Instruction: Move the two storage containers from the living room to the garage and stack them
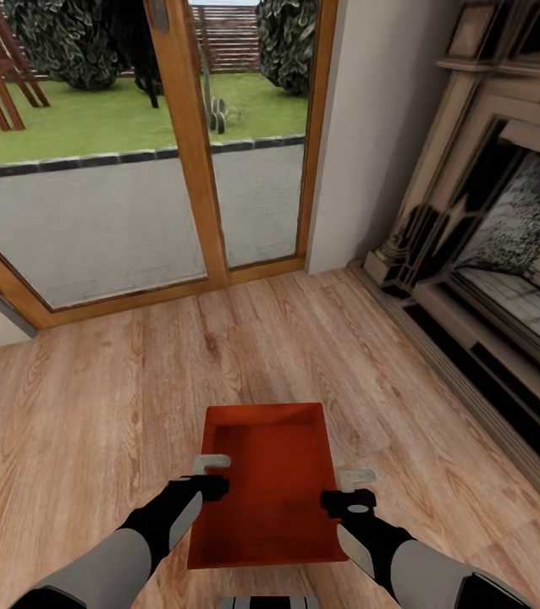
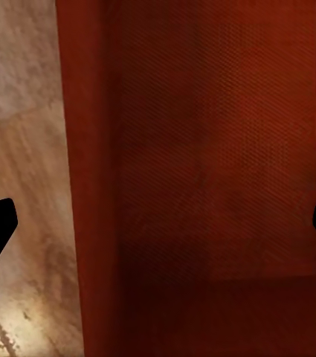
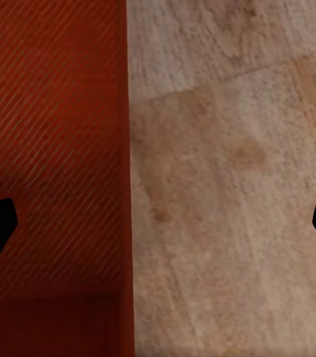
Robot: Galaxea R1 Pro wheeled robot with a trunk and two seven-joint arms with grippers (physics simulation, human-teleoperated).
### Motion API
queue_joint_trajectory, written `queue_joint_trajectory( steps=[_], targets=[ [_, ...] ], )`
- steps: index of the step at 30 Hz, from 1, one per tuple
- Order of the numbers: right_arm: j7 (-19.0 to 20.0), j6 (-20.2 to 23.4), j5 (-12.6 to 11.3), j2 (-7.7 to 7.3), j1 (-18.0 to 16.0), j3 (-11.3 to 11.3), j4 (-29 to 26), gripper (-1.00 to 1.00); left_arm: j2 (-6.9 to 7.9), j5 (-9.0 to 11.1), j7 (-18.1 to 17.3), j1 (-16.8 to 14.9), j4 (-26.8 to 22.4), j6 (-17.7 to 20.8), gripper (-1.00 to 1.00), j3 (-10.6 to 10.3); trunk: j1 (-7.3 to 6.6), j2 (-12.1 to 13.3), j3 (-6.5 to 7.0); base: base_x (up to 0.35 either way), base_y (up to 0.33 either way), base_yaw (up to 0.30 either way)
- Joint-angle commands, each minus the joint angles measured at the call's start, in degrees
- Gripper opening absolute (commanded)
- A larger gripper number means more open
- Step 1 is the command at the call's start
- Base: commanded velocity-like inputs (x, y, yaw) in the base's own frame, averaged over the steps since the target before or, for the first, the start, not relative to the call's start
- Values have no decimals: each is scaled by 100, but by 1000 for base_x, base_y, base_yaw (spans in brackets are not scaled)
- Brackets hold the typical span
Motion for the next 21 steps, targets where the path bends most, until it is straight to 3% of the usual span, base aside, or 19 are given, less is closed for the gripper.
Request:
queue_joint_trajectory(
  steps=[1, 9, 16, 21],
  targets=[
    [-25, -16, -60, -2, -3, 48, -4, 100, -3, 61, 46, -1, -25, 43, 100, -48, -1, -1, -4, 0, 0, 0],
    [-19, -10, -60, -73, -5, 40, -18, 100, -130, 41, 58, -1, -48, 129, 100, -54, 131, -242, -111, 0, 0, 0],
    [-17, -1, -60, -75, -5, 39, -18, 100, -126, 39, 36, -1, -42, 130, 100, -54, 285, -523, -237, 0, 0, 0],
    [-17, 14, -60, -76, -3, 39, -19, 100, -119, 39, 62, -1, -42, 124, 100, -55, 285, -523, -237, 0, 0, 0]
  ],
)
